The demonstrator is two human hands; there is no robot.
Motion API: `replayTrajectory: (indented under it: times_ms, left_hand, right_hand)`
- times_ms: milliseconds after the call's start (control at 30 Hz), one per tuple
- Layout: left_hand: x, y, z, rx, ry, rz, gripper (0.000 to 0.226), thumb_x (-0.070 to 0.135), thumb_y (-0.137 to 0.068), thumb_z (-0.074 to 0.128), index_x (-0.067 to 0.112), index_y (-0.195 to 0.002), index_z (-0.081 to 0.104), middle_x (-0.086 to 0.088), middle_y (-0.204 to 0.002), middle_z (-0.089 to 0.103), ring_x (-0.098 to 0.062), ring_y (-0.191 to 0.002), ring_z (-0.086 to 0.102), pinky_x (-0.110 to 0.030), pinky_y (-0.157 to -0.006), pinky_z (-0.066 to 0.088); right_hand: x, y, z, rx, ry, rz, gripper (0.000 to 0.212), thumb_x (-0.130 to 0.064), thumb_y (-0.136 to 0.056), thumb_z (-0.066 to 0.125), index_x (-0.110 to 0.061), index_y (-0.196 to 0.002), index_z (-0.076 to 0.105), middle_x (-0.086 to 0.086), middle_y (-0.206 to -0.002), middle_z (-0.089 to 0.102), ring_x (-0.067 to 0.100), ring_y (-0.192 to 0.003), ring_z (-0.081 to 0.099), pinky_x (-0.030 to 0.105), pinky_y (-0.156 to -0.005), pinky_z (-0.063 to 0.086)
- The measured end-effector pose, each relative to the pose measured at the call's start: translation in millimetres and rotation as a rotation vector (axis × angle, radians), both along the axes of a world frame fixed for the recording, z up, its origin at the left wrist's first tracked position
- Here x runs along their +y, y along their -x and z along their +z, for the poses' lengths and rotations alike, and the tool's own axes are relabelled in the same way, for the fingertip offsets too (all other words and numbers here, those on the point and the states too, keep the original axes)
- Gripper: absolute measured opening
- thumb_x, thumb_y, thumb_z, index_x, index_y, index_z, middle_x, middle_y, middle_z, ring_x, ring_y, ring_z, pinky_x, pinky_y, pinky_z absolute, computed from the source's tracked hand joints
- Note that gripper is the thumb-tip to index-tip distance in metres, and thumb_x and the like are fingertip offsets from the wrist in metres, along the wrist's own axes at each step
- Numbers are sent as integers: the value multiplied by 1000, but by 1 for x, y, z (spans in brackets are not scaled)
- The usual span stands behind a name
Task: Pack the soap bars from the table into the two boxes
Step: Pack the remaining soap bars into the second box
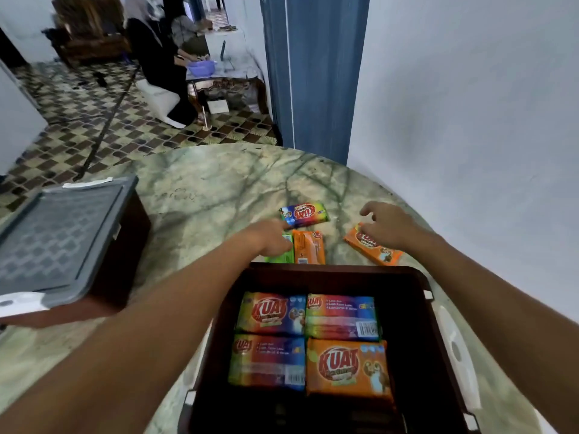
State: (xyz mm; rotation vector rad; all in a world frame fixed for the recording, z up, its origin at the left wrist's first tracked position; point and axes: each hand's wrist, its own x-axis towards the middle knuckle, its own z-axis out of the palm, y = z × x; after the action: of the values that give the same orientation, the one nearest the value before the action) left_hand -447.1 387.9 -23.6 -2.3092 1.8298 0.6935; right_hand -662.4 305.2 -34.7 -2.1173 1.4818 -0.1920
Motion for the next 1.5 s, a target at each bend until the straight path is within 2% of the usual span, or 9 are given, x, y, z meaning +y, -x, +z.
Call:
replayTrajectory:
  times_ms: [133,267,400,533,767,1000,1200,1367,1500]
  left_hand:
    - [-26,9,-32,-122,-287,-97,60,49,-98,37,20,-149,23,-12,-151,34,-29,-133,39,-36,-105,33]
    - [-34,-6,-42,-190,-167,-42,67,56,-94,41,14,-145,27,-15,-144,43,-30,-127,45,-36,-97,39]
    - [-42,-12,-52,-124,-117,117,73,37,-84,68,10,-140,29,-17,-137,44,-31,-117,53,-31,-75,46]
    - [-33,-18,-50,-74,41,247,100,21,-60,86,15,-137,22,-23,-134,31,-38,-117,49,-37,-83,48]
    - [13,-29,45,243,688,-256,74,20,-58,82,13,-121,43,-4,-116,48,-16,-102,47,-34,-88,46]
    - [125,-14,35,258,474,-592,56,25,-62,70,30,-112,44,9,-130,45,-2,-116,43,-7,-94,36]
    - [138,2,-9,123,313,-562,60,19,-71,66,19,-128,49,4,-138,36,-11,-127,34,-15,-99,33]
    - [144,8,-21,-136,468,-502,57,2,-49,70,12,-105,64,-10,-100,62,-31,-91,60,-36,-64,58]
    - [149,15,-27,-117,430,-391,54,-2,-62,64,10,-115,61,-13,-114,60,-33,-104,54,-44,-74,57]
  right_hand:
    - [-35,-17,-34,366,-142,118,77,-27,-82,67,-19,-148,27,17,-147,38,34,-123,49,39,-97,46]
    - [-37,-18,-45,559,-155,179,78,-27,-73,80,-15,-136,34,15,-129,53,31,-104,58,33,-75,47]
    - [-38,-12,-55,565,25,184,73,-25,-68,82,-16,-126,39,15,-117,55,32,-100,58,33,-67,41]
    - [-33,-9,-44,410,147,98,66,-29,-70,75,-20,-127,43,13,-120,57,34,-105,56,35,-74,44]
    - [42,3,57,-203,288,221,76,-29,-66,79,-25,-135,47,3,-124,58,18,-105,57,31,-82,51]
    - [150,21,65,244,326,543,78,-43,-74,69,-33,-143,34,-7,-129,55,12,-109,52,28,-86,44]
    - [167,12,17,409,339,533,66,-30,-80,63,-26,-141,38,1,-136,48,23,-119,43,37,-93,40]
    - [186,-11,7,495,336,354,47,-15,-88,59,-21,-133,50,10,-134,43,33,-122,37,44,-95,39]
    - [195,-21,2,494,397,376,50,-14,-89,56,-10,-137,43,14,-139,40,36,-127,34,46,-101,36]
